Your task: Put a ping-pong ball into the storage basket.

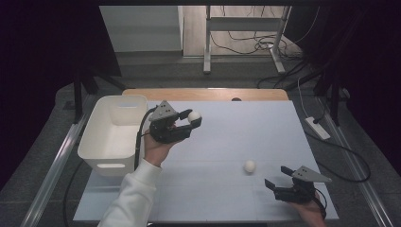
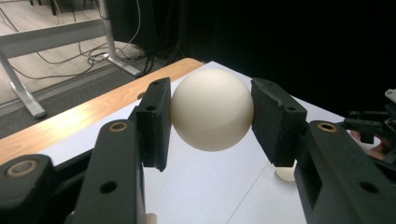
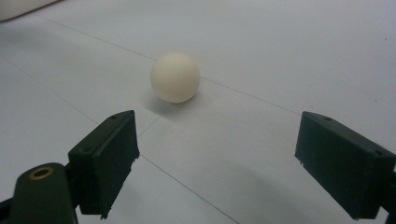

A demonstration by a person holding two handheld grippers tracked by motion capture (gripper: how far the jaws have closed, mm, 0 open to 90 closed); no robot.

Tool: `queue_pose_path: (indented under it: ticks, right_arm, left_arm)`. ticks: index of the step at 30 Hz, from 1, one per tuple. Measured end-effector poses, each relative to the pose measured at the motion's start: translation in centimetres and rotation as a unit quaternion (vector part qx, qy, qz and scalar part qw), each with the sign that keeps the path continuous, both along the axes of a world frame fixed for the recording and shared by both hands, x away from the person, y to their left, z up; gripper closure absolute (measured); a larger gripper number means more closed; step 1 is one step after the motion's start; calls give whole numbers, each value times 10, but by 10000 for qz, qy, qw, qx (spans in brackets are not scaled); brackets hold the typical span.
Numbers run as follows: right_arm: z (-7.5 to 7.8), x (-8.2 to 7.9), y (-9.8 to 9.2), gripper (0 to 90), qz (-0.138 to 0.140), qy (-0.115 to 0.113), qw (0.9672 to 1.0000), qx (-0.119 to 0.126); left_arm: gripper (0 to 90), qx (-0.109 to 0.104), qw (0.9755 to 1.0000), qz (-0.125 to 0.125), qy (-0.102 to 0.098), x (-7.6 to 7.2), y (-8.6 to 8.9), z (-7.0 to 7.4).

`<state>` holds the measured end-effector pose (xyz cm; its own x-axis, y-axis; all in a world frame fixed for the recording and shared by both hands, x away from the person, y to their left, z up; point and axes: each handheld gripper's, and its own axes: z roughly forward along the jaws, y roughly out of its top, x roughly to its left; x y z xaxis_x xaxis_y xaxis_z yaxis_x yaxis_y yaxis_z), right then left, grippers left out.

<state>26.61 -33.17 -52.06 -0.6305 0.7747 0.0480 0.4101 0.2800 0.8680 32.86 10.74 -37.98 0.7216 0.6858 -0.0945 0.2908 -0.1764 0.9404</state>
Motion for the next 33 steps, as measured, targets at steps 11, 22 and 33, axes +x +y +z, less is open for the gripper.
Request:
queue_pose_path:
  ticks: [11, 22, 33]
  right_arm:
    - [0, 0, 0, 129, -5, 2, 10000, 3]
    - [0, 0, -2, 129, -45, -24, 10000, -5]
    - [0, 0, -1, 130, -57, -31, 10000, -9]
  left_arm:
    - [509, -4, 9999, 109, -18, 0, 10, 5]
    - [509, -21, 9997, 245, -45, 1, 19, 8]
    - [509, 21, 9992, 392, -21, 1, 31, 10]
